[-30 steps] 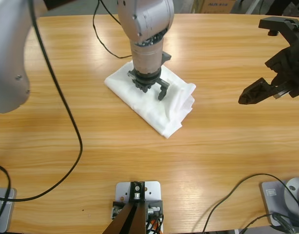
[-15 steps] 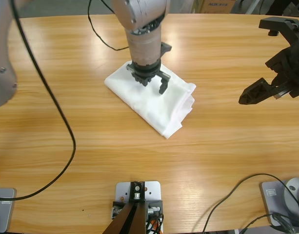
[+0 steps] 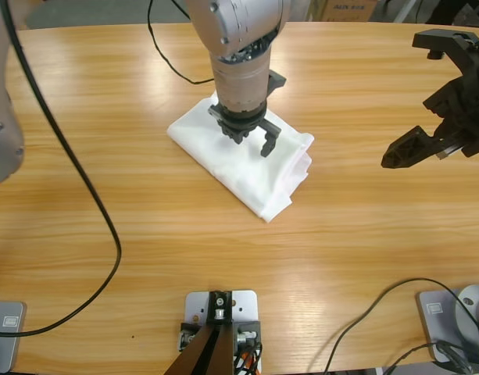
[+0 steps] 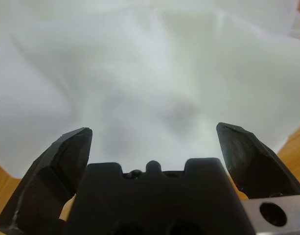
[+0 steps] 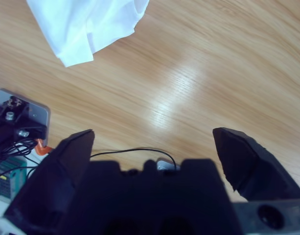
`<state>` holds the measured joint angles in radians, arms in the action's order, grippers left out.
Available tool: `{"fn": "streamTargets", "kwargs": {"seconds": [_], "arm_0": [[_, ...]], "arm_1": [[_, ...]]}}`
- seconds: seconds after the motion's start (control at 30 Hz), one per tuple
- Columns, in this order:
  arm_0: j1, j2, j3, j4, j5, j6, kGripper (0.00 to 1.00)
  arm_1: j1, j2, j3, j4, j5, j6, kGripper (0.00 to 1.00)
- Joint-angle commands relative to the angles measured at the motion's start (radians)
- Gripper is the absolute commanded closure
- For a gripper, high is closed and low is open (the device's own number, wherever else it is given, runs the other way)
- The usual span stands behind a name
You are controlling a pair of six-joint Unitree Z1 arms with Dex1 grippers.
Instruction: Fold clothes
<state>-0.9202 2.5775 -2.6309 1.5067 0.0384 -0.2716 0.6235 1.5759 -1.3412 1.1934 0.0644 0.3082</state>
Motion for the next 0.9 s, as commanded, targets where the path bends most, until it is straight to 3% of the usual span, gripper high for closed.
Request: {"fn": "streamTargets", "kwargs": {"seconds": [0.03, 0.33, 0.67, 0.9], "arm_0": [[0.022, 0.134, -0.29, 0.153, -0.018, 0.007, 0.003], [0.089, 0.13, -0.254, 0.157, -0.022, -0.028, 0.004], [0.197, 0.053, -0.131, 0.157, 0.036, -0.03, 0.004], [0.334, -0.074, 0.064, 0.156, 0.079, -0.064, 0.004]], "arm_1": [[0.009, 0.046, -0.023, 0.029, 0.023, -0.011, 0.0], [0.009, 0.047, -0.031, 0.031, 0.023, -0.012, 0.0], [0.009, 0.037, -0.033, 0.034, 0.022, -0.012, 0.0], [0.009, 0.039, -0.036, 0.031, 0.022, -0.012, 0.0]]}}
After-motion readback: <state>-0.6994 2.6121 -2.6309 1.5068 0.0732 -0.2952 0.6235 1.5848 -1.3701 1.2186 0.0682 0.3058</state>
